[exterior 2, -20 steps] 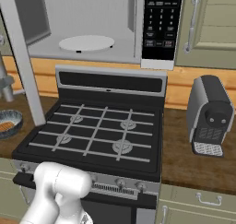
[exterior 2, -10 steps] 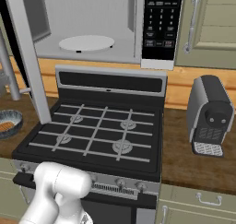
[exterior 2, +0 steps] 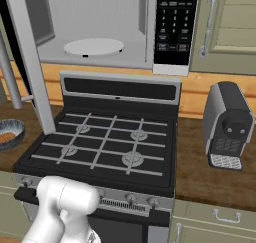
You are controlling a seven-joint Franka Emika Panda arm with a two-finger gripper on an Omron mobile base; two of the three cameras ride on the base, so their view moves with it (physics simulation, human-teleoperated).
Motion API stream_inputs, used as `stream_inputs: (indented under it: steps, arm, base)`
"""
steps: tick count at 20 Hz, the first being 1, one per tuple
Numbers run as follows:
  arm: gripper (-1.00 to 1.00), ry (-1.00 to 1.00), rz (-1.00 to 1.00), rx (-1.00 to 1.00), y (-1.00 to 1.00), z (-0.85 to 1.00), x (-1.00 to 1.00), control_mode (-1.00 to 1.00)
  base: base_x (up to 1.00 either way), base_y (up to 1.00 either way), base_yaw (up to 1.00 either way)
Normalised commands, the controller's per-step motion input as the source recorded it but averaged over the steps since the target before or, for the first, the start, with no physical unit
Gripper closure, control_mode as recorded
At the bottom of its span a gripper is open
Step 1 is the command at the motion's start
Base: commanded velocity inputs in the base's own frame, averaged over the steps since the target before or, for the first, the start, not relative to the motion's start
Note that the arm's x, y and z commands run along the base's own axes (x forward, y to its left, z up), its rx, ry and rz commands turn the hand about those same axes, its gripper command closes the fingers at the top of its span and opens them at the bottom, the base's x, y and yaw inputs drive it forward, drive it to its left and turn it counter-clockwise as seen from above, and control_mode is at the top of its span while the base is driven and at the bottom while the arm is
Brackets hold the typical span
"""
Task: Open the microwave, place the bowl with waffle inside the microwave, then close the microwave door and turn it on.
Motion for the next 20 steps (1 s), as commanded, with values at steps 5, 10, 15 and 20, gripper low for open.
stream_inputs:
  steps: [5,10,15,20]
  arm:
    - [-1.0,-0.19,0.0,0.0,-0.27,0.0,-1.0,-1.0]
    - [-1.0,-0.01,0.0,0.09,-0.89,0.06,-0.66,-1.0]
    - [-1.0,0.11,0.14,0.2,-1.0,0.11,-0.14,-1.0]
    - [-1.0,0.21,0.36,0.25,-0.74,0.04,0.04,-1.0]
  base:
    - [0.0,0.0,0.0]
    - [0.0,0.0,0.0]
    - [0.0,0.0,0.0]
    - [0.0,0.0,0.0]
